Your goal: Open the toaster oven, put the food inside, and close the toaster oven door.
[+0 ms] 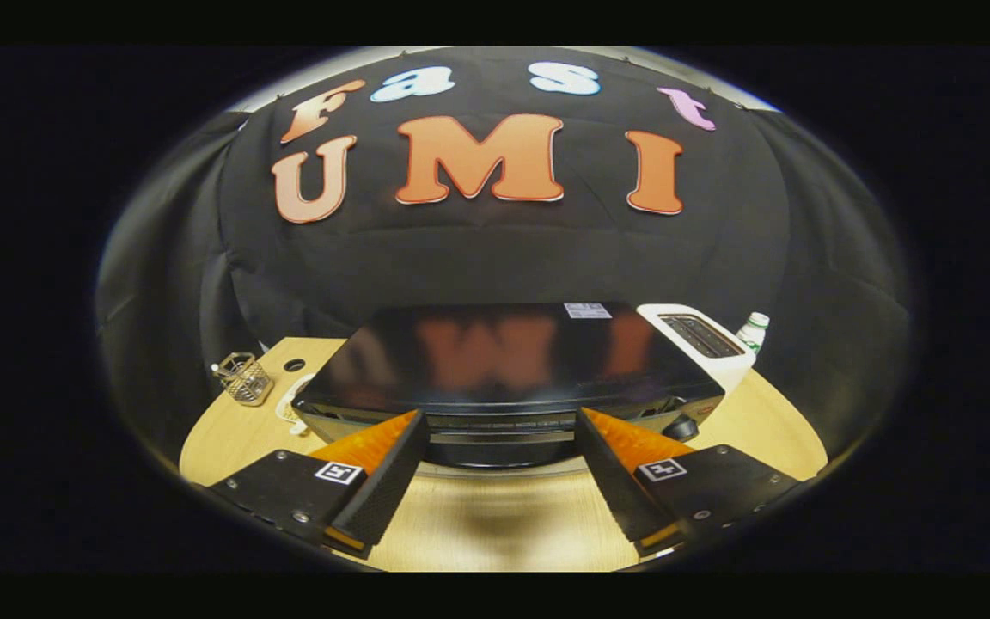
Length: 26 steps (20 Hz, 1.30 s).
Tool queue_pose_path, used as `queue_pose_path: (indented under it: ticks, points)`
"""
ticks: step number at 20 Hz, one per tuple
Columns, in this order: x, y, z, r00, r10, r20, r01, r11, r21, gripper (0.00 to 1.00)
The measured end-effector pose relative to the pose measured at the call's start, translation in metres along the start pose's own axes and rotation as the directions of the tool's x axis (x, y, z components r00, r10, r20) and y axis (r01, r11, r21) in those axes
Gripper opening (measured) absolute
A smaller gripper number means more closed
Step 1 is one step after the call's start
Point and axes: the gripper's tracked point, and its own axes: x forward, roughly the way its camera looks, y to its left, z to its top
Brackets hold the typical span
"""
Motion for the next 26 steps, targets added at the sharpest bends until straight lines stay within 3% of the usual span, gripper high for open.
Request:
queue_pose_path:
  ticks: [14, 26]
  points:
    - [-0.055, -0.001, -0.059, 0.998, -0.005, -0.064, 0.005, 1.0, 0.004, 1.0]
    - [-0.075, 0.0, -0.116, 0.993, 0.007, -0.116, -0.006, 1.0, 0.009, 1.0]
